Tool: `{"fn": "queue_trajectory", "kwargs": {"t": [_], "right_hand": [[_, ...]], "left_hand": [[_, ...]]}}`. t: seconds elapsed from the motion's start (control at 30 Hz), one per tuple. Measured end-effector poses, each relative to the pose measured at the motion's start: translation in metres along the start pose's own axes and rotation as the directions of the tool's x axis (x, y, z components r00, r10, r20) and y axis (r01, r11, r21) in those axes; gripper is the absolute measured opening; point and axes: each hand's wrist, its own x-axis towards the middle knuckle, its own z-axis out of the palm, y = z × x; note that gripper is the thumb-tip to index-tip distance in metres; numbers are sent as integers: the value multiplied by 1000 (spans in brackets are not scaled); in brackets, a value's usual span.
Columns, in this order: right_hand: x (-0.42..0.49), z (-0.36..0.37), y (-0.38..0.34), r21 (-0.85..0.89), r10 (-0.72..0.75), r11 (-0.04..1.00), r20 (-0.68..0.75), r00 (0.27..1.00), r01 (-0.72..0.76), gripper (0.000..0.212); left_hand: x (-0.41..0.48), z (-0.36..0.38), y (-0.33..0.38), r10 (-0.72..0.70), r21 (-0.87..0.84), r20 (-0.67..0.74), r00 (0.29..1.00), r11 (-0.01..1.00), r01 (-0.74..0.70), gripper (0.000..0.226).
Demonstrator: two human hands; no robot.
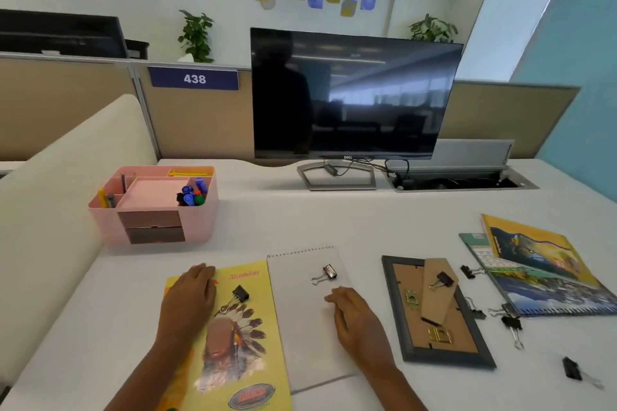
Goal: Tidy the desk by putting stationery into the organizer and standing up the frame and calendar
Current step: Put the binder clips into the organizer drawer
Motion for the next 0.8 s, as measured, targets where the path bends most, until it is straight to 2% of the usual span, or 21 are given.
{"fn": "queue_trajectory", "kwargs": {"t": [0.1, 0.17, 0.27, 0.3, 0.33, 0.37, 0.43, 0.63, 0.7, 0.8], "right_hand": [[-3, -5, 11, 11, 26, 1000, 37, 999, -27, 36], [-7, -7, 16, 13, 36, 999, 81, 996, -37, 40], [-14, -8, 22, -21, 5, 1000, 105, 994, -3, 38], [-16, -9, 23, -25, -6, 1000, 108, 994, 8, 36], [-17, -9, 23, -10, -5, 1000, 107, 994, 6, 35], [-17, -9, 23, 0, -15, 1000, 115, 993, 15, 35], [-17, -11, 22, -16, -41, 999, 102, 994, 43, 34], [-15, -6, 15, -51, -103, 993, 100, 990, 108, 26], [-15, -1, 9, -62, -122, 990, 102, 987, 129, 25], [-13, 6, -6, -49, -148, 987, 133, 980, 155, 28]], "left_hand": [[3, -3, 14, -56, -19, -12, 998, 998, 56, 21], [5, -2, 23, -46, 16, 27, 999, 999, 46, 33], [-4, 4, 38, -27, 70, 210, 977, 997, 12, 31], [-6, 11, 40, 29, 51, 201, 979, 998, -40, 42], [-10, 14, 45, 12, -12, 183, 983, 1000, -10, 39], [-11, 17, 49, -30, -67, 105, 994, 997, 37, 33], [-11, 21, 52, -144, -101, 59, 988, 984, 149, 34], [-17, 14, 40, -192, -92, 25, 981, 977, 194, 32], [-21, 8, 34, -222, -88, 28, 975, 971, 224, 38], [-26, 0, 27, -241, -110, -38, 970, 966, 235, 41]]}}
